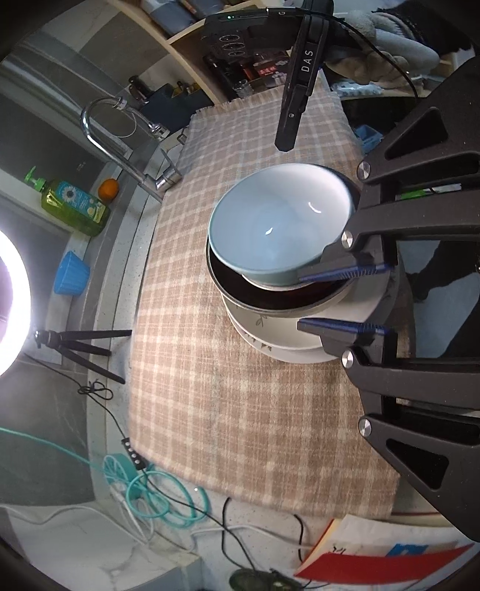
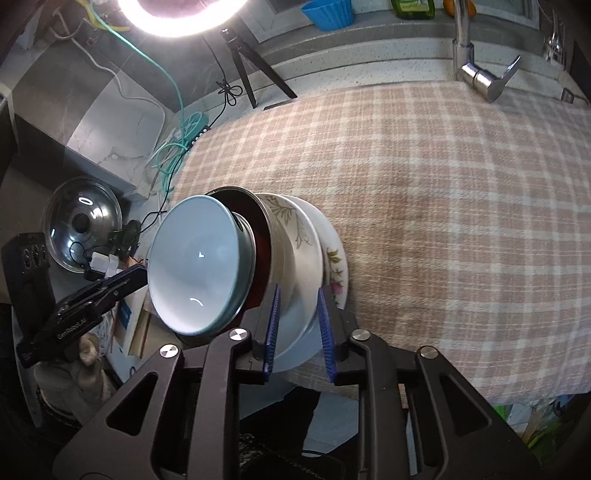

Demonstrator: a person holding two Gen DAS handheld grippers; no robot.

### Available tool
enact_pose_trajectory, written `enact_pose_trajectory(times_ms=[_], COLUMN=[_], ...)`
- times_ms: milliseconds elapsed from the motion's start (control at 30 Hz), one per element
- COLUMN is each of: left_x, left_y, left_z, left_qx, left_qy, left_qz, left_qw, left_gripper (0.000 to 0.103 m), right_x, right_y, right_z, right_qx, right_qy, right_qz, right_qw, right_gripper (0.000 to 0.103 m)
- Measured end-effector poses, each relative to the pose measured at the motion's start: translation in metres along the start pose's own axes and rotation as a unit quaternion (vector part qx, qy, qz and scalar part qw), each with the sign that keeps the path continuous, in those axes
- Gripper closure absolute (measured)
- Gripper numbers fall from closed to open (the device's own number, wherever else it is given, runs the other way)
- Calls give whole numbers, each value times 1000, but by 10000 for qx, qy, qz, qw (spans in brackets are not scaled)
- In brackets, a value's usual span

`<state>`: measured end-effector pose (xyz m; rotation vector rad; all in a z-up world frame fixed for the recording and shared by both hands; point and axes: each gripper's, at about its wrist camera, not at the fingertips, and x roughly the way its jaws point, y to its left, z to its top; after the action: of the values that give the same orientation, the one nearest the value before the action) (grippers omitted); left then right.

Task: Organize plates and bowls
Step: 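Lower the nested bowls onto the white plate stack with both grippers, then open both grippers and release the nested bowls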

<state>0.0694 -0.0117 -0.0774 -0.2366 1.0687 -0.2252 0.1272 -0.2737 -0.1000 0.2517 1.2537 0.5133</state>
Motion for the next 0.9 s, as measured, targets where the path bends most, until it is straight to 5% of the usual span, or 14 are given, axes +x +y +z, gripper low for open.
enact_pose_trajectory(times_ms=[167, 400, 600, 900], left_x=[-10, -27, -43, -47], left_y=[-13, -24, -33, -50], left_z=[-7, -18, -27, -27], left_qx=[263, 292, 283, 506], left_qy=[-152, -433, -658, -764], left_qz=[191, 342, 486, 494], left_qw=[9994, 9980, 9962, 9946], left_gripper=[80, 42, 27, 27], right_x=[-16, -42, -68, -82], right_y=[4, 16, 33, 54], right_z=[-12, -26, -36, -53], right_qx=[-286, -666, -1179, -1557], right_qy=[-296, -799, -1205, -1379], right_qz=[-198, -376, -436, -507], right_qw=[9990, 9939, 9847, 9768], right_gripper=[68, 42, 15, 4])
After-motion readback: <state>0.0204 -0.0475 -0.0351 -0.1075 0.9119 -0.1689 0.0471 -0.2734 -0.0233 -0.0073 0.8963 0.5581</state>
